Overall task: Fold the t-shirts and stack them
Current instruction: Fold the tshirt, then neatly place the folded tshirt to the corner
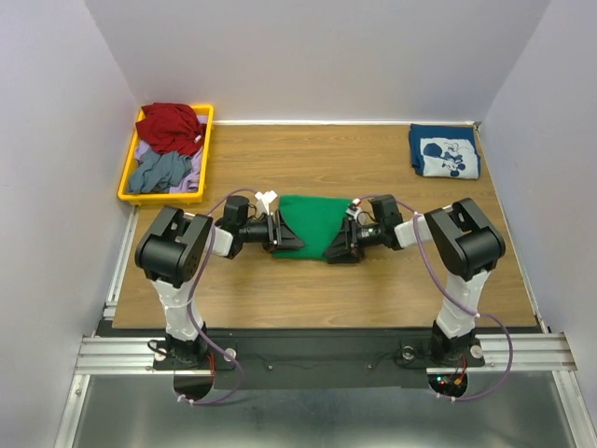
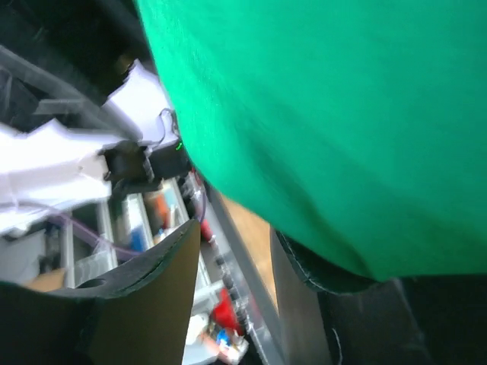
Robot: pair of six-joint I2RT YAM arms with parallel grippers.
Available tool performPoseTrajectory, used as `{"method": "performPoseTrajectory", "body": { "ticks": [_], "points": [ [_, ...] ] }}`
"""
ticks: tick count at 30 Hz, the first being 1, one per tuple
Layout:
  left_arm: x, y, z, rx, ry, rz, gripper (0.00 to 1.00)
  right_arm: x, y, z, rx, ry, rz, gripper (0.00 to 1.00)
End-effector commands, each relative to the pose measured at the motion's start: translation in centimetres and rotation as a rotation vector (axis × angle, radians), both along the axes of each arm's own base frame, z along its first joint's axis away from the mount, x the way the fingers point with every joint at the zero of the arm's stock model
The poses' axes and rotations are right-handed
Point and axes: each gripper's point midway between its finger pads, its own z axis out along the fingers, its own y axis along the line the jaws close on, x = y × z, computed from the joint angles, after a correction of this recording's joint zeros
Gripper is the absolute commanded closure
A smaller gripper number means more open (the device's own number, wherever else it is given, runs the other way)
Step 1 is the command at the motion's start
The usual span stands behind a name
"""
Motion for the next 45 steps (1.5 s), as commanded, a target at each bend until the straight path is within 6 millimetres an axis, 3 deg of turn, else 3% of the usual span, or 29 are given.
{"method": "performPoseTrajectory", "body": {
  "ticks": [1,4,5,8,10,12,14,16,19,21,22,24,25,29,36,45],
  "points": [
    [2.4,2.1,-2.7,0.098,0.001,0.068,0.45,2.4,-3.0,-2.3,-0.067,-0.016,-0.092,0.53],
    [3.0,3.3,-2.9,0.130,-0.002,0.080,0.46,2.3,-3.9,-2.2,-0.086,-0.012,-0.100,0.55],
    [3.0,3.3,-2.5,0.134,-0.040,0.060,0.46,2.3,-3.9,-1.2,-0.078,-0.051,-0.087,0.56],
    [3.1,3.1,1.0,0.113,-0.187,0.019,0.44,1.6,-3.8,1.4,-0.027,-0.122,-0.035,0.59],
    [3.2,3.1,4.3,0.131,-0.327,-0.006,0.41,1.2,-3.8,4.5,-0.004,-0.234,-0.001,0.57],
    [2.7,3.1,6.4,0.231,-0.515,-0.064,0.40,0.9,-4.2,7.2,-0.003,-0.314,-0.014,0.53],
    [3.2,2.4,7.9,0.356,-0.679,-0.081,0.41,0.9,-4.8,8.6,-0.018,-0.350,-0.051,0.47],
    [2.9,1.6,9.8,0.432,-0.864,-0.138,0.40,1.3,-6.1,9.1,-0.049,-0.378,-0.123,0.45],
    [1.3,-1.2,10.3,0.566,-1.099,-0.276,0.38,2.1,-8.4,8.2,-0.098,-0.341,-0.237,0.37],
    [0.8,-2.4,9.9,0.644,-1.197,-0.312,0.36,3.1,-9.8,7.6,-0.133,-0.325,-0.305,0.33],
    [-1.0,-4.2,9.5,0.645,-1.260,-0.383,0.34,3.8,-11.0,7.3,-0.146,-0.310,-0.350,0.31],
    [-1.1,-5.2,8.5,0.731,-1.367,-0.436,0.31,4.4,-12.2,6.1,-0.174,-0.219,-0.416,0.30],
    [-2.7,-6.6,8.1,0.722,-1.417,-0.496,0.30,4.9,-13.0,5.8,-0.187,-0.177,-0.468,0.30],
    [-3.7,-9.0,6.6,0.759,-1.555,-0.603,0.36,5.8,-13.9,5.1,-0.216,-0.119,-0.536,0.30],
    [-3.2,-10.8,2.3,0.787,-1.568,-0.731,0.41,5.6,-14.3,4.4,-0.245,-0.090,-0.581,0.29],
    [-2.2,-12.3,-1.2,0.808,-1.604,-0.810,0.49,5.1,-14.1,2.9,-0.239,0.017,-0.594,0.29]
  ]
}}
